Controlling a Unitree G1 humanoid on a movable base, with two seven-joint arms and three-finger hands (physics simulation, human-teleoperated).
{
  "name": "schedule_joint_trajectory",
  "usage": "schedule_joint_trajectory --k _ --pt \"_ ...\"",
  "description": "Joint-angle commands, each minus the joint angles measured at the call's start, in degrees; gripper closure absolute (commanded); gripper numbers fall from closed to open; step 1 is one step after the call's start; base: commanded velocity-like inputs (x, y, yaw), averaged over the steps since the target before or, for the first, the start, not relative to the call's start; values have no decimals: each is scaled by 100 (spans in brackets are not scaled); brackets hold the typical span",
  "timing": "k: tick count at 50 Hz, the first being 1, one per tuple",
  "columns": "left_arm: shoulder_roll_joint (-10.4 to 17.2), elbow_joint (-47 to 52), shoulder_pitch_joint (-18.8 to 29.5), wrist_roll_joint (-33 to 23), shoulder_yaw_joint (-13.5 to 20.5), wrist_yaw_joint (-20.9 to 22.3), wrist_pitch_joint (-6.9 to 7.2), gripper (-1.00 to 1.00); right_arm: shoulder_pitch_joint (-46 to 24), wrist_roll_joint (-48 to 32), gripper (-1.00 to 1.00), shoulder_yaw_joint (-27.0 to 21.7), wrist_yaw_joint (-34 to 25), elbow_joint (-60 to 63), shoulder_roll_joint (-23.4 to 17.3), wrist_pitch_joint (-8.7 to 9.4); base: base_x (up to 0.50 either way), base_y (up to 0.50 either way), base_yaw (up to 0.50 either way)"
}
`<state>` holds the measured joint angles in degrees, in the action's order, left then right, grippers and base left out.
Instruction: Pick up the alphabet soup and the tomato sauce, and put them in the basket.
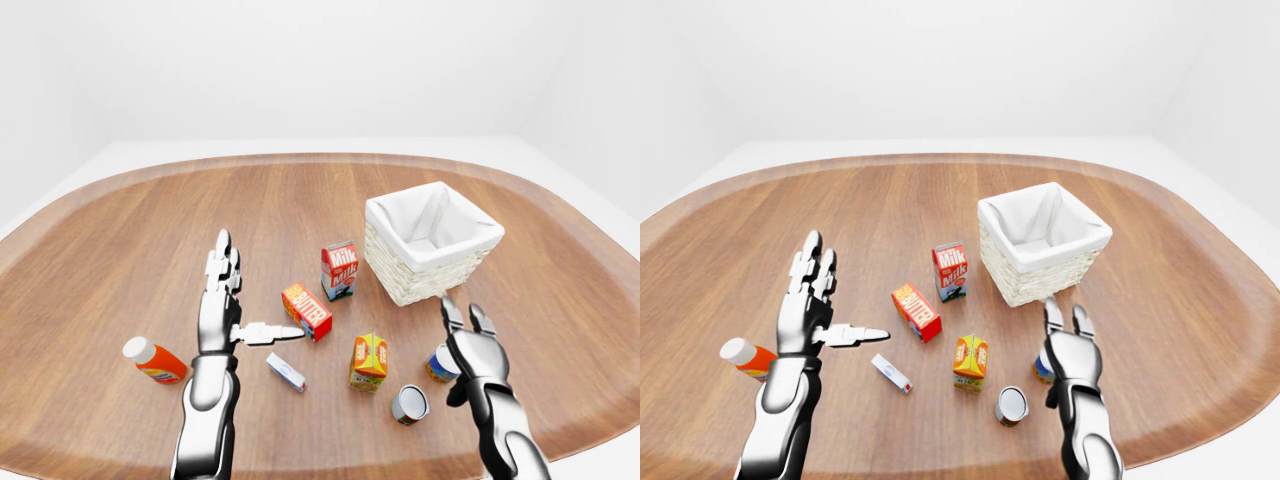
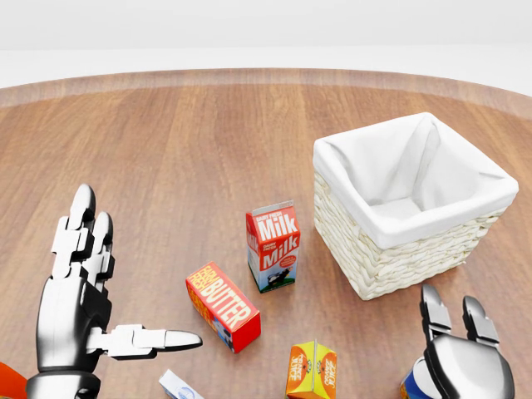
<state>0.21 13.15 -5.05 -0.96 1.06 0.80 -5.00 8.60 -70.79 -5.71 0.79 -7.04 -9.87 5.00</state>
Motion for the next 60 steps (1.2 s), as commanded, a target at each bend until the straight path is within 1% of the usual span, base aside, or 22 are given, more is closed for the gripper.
schedule_joint_trajectory --k 1,7,17,28,37,60 --pt "0 35 -5 18 5 3 0 -100 -121 89 -100 2 166 -322 -78 0 0 0 0" --pt "-1 35 -6 21 6 3 0 -100 -148 124 -100 10 185 -382 -106 0 0 0 0" --pt "-1 35 -6 23 6 3 0 -100 -364 282 -100 -3 368 -876 -217 0 0 0 0" --pt "-1 35 -6 23 5 2 0 -100 -573 452 -100 52 444 -1225 -294 0 0 0 0" --pt "-1 35 -6 21 6 1 0 -100 -631 479 -100 65 433 -1254 -330 0 0 0 0" --pt "-1 34 -5 21 5 4 0 -100 -807 525 -100 229 653 -1682 -309 0 0 0 0"
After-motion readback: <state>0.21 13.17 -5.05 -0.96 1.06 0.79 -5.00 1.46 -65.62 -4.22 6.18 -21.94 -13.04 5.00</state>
